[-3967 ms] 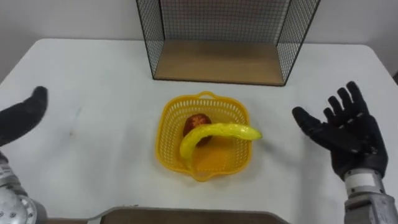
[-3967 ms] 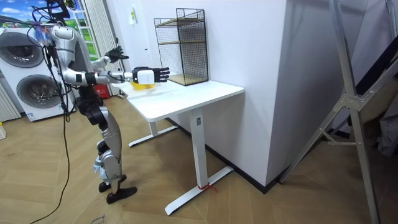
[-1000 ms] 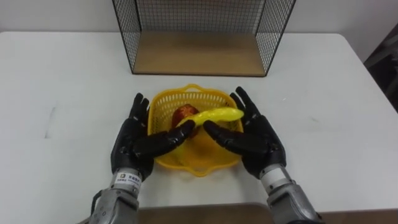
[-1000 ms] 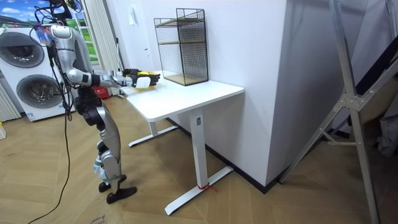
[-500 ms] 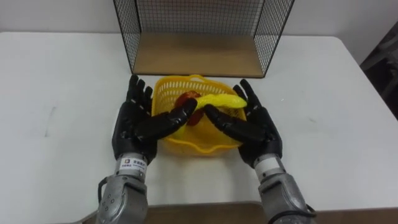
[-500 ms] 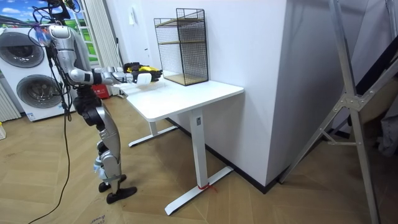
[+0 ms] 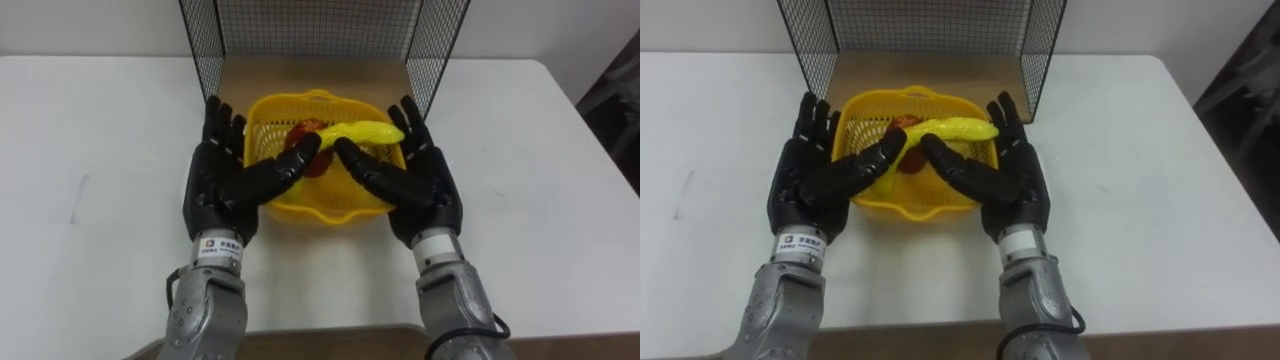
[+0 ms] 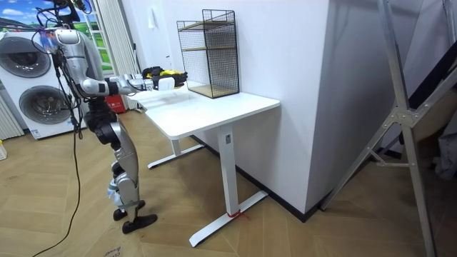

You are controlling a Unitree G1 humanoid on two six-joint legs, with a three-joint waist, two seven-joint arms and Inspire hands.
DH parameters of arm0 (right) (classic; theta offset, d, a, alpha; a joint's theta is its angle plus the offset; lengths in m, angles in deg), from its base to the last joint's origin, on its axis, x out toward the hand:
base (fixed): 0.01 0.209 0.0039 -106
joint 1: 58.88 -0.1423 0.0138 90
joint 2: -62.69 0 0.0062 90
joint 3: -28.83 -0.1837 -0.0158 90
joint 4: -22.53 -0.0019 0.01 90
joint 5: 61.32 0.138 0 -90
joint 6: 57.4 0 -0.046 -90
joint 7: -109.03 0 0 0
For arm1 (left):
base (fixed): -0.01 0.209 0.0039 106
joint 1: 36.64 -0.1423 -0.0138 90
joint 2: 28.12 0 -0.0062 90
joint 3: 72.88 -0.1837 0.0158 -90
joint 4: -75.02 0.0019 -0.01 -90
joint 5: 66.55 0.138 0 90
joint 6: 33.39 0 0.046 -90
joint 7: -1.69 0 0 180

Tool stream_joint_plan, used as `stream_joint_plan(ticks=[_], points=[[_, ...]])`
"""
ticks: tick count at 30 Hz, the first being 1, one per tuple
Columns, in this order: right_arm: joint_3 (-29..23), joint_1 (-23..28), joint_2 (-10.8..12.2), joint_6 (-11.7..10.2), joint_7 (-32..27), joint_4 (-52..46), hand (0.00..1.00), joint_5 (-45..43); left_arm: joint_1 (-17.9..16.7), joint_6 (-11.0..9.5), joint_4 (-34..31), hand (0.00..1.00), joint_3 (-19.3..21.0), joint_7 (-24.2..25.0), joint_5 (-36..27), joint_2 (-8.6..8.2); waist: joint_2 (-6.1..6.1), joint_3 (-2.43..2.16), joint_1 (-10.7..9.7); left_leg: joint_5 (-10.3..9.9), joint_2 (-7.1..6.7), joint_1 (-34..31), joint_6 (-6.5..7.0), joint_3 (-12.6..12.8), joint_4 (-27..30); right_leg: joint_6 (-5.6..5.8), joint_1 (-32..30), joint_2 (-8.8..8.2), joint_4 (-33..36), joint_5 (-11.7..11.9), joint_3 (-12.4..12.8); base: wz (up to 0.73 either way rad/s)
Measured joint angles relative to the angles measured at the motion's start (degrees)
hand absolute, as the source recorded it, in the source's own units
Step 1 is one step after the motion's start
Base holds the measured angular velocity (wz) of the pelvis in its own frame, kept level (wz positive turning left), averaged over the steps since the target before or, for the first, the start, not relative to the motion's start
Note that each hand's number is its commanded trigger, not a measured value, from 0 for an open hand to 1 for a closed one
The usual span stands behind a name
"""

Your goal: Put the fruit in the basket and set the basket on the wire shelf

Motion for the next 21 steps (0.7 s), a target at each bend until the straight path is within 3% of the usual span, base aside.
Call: stream_joint_plan(ticks=[8, 13, 21], points=[[0.0, 0.0, -0.1, -0.4, 0.0, -2.7, 0.0, 0.0, 0.0, 0.0, 0.0, 0.0, -0.1, 0.0, 0.0, -0.01, -0.36, -0.07, -1.6, 0.0, 0.0, -0.1, -0.01, -0.2, 0.0, 0.0, -0.1, 0.0, 0.2, 0.0, -0.2, 0.01], [0.1, -0.5, -0.1, -1.7, 0.0, -3.8, 0.0, 0.0, 0.1, 0.0, 0.0, 0.0, -0.4, 0.0, 0.0, -0.01, -0.52, -0.16, -1.6, 0.0, -0.01, -0.1, -0.01, -0.2, 0.1, 0.0, -0.1, -0.02, 0.2, 0.0, -0.1, 0.0], [0.1, -1.2, -0.1, -1.8, 0.0, -3.9, 0.0, 0.0, 0.1, 0.0, 0.0, 0.0, -0.3, 0.0, 0.0, -0.01, -0.55, -0.17, -1.8, 0.0, -0.01, -0.1, 0.0, -0.2, 0.2, 0.0, 0.0, -0.04, 0.2, 0.0, -0.2, 0.0]])
